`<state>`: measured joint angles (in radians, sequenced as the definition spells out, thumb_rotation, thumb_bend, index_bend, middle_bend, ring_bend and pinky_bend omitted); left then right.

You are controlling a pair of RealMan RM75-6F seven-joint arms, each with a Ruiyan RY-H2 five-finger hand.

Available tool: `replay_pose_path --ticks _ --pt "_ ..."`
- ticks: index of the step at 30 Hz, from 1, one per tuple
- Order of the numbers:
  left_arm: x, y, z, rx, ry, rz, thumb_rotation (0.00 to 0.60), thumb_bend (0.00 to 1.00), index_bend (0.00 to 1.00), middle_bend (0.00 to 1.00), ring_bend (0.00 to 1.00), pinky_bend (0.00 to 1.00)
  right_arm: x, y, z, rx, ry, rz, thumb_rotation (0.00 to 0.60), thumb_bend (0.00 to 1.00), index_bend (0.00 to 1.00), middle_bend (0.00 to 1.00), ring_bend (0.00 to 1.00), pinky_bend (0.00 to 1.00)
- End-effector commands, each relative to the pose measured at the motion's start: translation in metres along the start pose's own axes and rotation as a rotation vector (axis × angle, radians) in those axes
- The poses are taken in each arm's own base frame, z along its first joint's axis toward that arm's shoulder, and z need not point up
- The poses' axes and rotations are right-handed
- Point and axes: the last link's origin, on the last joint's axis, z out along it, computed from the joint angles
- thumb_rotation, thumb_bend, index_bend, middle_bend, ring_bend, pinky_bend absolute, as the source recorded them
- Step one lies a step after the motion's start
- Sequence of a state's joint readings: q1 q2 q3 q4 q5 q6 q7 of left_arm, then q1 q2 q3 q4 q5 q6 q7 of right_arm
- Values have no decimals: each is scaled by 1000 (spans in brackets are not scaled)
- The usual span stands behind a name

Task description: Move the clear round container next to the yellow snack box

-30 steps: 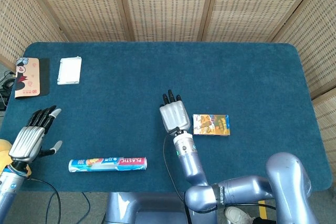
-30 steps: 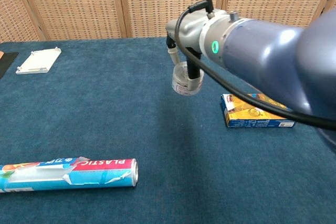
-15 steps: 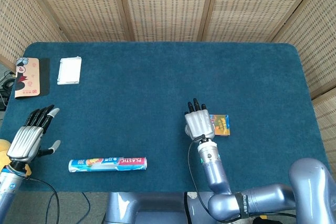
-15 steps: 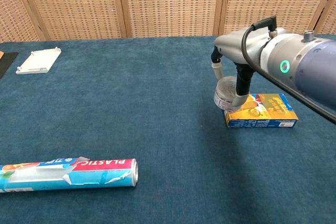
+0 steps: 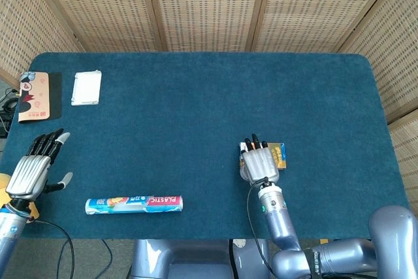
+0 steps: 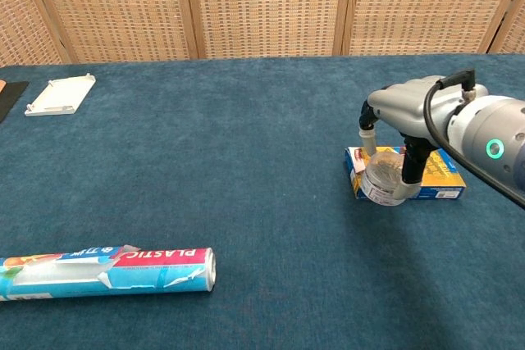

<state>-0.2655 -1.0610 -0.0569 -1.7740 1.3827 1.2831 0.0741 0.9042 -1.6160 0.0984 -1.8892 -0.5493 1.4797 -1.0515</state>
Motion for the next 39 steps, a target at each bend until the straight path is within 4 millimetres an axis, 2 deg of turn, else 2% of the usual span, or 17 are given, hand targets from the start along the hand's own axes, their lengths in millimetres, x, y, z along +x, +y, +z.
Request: replay_pose_path --ticks 1,5,16,18,20,23,26,28,31,34,39 --pt "0 0 0 8 -5 -22 600 336 0 0 0 0 -7 3 -2 -6 -27 3 600 80 644 118 0 218" --pt "4 -4 1 17 16 -9 600 334 0 0 0 0 -8 6 -2 -14 -13 -2 600 80 644 120 0 219" --pt "7 -4 -2 10 8 -40 600 336 0 0 0 0 -34 14 -11 -36 -74 6 600 79 639 114 0 220" --pt "6 -7 -2 21 9 -26 600 336 0 0 0 0 -40 17 -13 -42 -82 24 600 72 607 71 0 219" --pt "6 -3 -4 11 -10 -51 600 334 0 0 0 0 -44 20 -14 -51 -118 35 600 64 522 11 0 196" --pt "8 -4 -3 7 11 -35 600 333 0 0 0 0 -40 23 -11 -58 -88 38 600 52 396 0 0 173" --pt "6 -3 -5 11 -1 -33 600 335 0 0 0 0 -45 22 -13 -57 -89 70 600 39 285 0 0 163" --pt "7 -1 -7 -2 -9 -59 600 336 0 0 0 0 -43 22 -14 -52 -95 71 600 33 241 0 0 150" --pt "10 -4 -6 0 14 -32 600 335 0 0 0 0 -37 22 -14 -48 -50 80 600 25 208 0 0 146" --pt "8 -3 -8 6 -5 -48 600 336 0 0 0 0 -41 22 -17 -48 -61 77 600 21 178 0 0 143" --pt "13 -5 -7 2 35 -40 600 335 0 0 0 0 -29 26 -17 -54 -1 64 600 18 165 0 0 130"
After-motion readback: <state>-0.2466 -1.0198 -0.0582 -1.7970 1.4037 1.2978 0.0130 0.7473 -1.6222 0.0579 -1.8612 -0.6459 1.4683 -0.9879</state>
